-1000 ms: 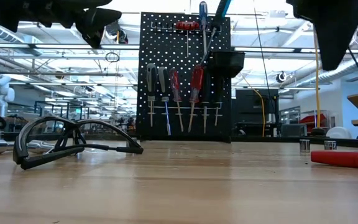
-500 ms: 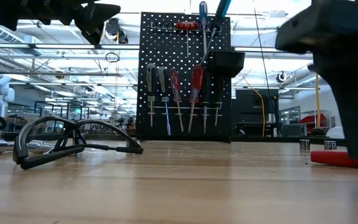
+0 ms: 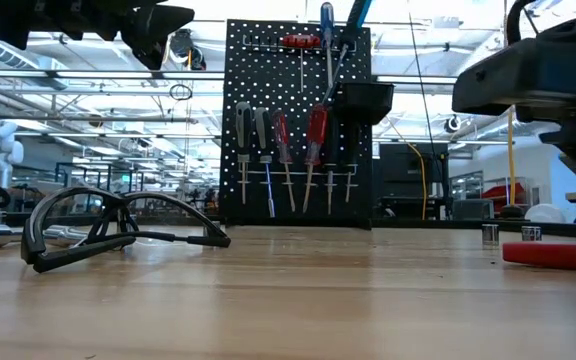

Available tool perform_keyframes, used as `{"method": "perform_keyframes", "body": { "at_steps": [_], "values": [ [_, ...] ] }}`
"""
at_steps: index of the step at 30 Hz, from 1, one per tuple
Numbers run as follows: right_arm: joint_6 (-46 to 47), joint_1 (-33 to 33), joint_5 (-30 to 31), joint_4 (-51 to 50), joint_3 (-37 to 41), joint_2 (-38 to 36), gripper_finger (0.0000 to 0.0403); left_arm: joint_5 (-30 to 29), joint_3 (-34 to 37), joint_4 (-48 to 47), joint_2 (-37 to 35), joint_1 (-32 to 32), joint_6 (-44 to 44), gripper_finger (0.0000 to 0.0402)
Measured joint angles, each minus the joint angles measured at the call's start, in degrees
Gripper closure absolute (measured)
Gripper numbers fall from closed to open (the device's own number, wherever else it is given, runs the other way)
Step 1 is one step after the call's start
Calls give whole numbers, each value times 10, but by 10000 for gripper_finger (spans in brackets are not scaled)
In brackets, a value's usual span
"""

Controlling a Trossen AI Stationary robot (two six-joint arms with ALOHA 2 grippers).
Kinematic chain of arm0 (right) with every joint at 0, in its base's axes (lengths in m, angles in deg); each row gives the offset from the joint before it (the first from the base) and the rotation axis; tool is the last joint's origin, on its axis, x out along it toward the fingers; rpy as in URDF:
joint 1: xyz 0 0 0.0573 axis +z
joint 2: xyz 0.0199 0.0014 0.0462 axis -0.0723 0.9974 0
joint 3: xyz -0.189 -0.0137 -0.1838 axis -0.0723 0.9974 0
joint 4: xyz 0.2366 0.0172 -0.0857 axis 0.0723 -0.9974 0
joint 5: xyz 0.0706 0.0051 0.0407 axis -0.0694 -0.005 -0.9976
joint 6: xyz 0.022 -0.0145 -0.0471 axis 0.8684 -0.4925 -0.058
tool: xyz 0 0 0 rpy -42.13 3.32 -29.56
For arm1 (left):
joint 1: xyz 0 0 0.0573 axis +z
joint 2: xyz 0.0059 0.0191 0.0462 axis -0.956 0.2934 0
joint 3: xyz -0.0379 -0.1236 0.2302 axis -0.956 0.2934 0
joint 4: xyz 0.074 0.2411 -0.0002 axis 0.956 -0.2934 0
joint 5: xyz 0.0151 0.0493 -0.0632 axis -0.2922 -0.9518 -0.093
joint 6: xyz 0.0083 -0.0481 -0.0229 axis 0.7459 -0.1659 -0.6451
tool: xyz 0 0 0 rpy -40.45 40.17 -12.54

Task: Hang tools onto peg board
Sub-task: Hang the allen wrench on the peg board

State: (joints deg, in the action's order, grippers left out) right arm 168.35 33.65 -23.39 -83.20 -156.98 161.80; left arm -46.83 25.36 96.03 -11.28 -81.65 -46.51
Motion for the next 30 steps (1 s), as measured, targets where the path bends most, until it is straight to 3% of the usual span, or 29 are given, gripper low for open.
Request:
{"method": "perform_keyframes", "body": {
  "at_steps": [4,11,21,27,30],
  "values": [
    [-30,-5,21,0,1,1,396,0,0,0,0,0,2,247],
    [-59,-7,45,-13,4,-12,400,0,0,0,0,0,-1,247],
    [-159,-38,265,-19,4,-126,402,0,0,1,0,0,-7,247],
    [-337,-78,421,56,4,-165,403,-5,0,12,0,0,-21,247],
    [-471,-111,511,135,3,-169,403,-56,0,19,0,0,-64,247]
  ]
}}
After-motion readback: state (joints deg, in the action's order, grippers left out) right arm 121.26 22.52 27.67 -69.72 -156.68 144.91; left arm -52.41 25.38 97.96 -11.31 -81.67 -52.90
